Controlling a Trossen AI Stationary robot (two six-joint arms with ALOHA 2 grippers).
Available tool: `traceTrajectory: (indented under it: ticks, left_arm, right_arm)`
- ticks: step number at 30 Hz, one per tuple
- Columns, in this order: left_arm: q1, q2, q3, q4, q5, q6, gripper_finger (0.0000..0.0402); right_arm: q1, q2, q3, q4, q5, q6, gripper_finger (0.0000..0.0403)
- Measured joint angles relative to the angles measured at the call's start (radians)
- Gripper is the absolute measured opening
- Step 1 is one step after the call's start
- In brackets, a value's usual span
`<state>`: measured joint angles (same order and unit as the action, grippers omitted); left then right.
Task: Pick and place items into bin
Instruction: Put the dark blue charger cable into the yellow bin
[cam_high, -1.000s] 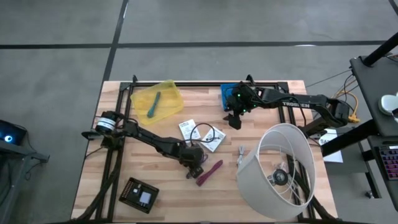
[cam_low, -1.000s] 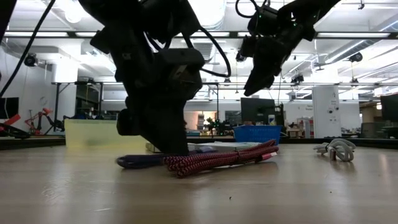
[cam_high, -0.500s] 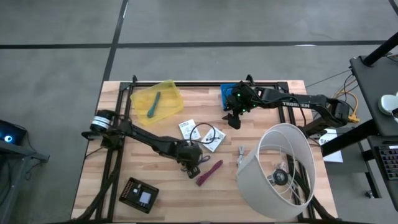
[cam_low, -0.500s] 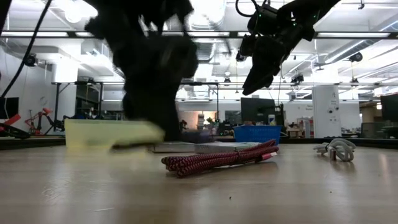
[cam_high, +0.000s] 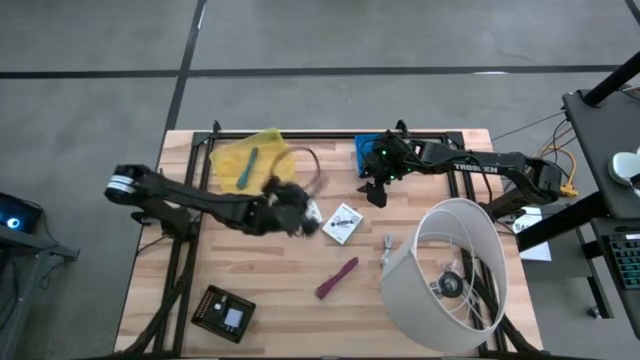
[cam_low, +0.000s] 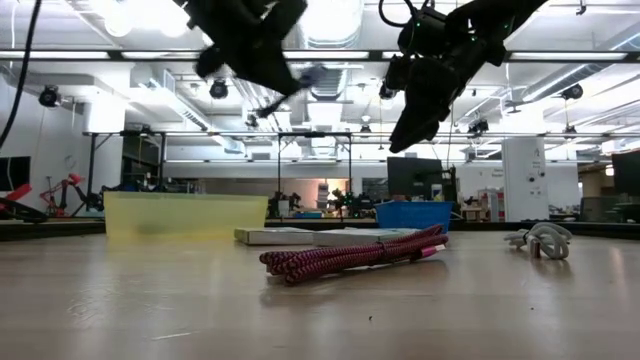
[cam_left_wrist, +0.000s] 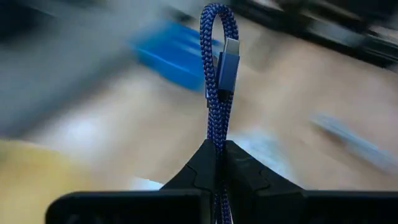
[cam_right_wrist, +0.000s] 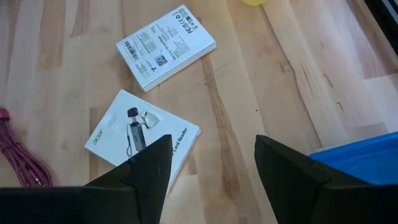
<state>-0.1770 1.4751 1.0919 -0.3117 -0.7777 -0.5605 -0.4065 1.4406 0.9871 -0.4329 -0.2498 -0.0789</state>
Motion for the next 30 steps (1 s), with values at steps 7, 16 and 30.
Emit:
traceTrajectory:
  ticks: [7,16,30]
  left_arm:
    - [0.137,-0.104,-0.003,-0.184,-0.162,-0.001,0.0002]
    - [0.415,-0.118,-0.004,-0.421,0.026,0.023,0.0002]
    - [0.713,-0.025,-0.02,-0.516,0.155,0.323,0.0002]
  right_arm:
    - [0.0,0.0,0.0,0.005,0.0,0.017,0.0215]
    - [0.0,0.0,0.0,0.03,0.01,0.052,0.0215]
    - [0.0,0.0,0.0,0.029,0.017,0.139,0.0215]
